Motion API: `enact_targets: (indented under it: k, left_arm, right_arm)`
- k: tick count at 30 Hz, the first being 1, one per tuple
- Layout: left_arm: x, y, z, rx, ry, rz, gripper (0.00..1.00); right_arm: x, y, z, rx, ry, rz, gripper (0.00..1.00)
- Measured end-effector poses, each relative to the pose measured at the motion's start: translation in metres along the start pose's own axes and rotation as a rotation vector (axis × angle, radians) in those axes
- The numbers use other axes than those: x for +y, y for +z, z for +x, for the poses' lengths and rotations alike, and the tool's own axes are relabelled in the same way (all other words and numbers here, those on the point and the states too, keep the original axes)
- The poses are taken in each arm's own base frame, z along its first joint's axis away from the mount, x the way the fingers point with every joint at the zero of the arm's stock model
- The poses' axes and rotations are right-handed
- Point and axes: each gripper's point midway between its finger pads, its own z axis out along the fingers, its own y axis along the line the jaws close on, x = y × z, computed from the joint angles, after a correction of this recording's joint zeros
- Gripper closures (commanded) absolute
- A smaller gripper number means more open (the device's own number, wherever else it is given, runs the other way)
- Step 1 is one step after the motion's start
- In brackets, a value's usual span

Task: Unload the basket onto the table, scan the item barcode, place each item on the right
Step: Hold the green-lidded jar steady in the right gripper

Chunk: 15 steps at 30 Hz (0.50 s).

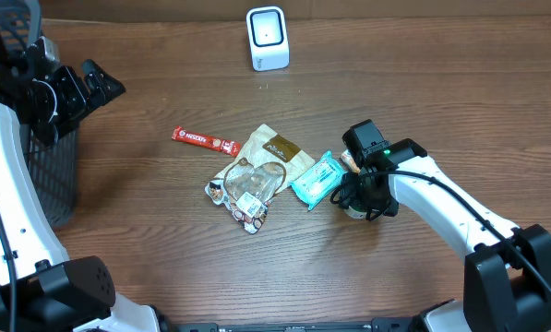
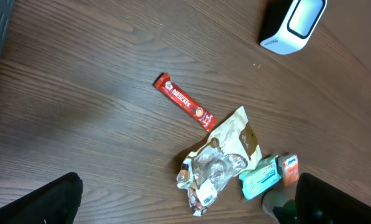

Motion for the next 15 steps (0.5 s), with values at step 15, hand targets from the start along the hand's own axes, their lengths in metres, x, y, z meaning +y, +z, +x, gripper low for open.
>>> enact_targets:
  k: [15]
  left_arm:
    - [-0.0001,0.0000,0.0000,0.000,0.000,0.000,0.00]
  right_arm:
    - [0.0001,0.0004,-0.0002,-0.002,0.000,-0.001,0.30]
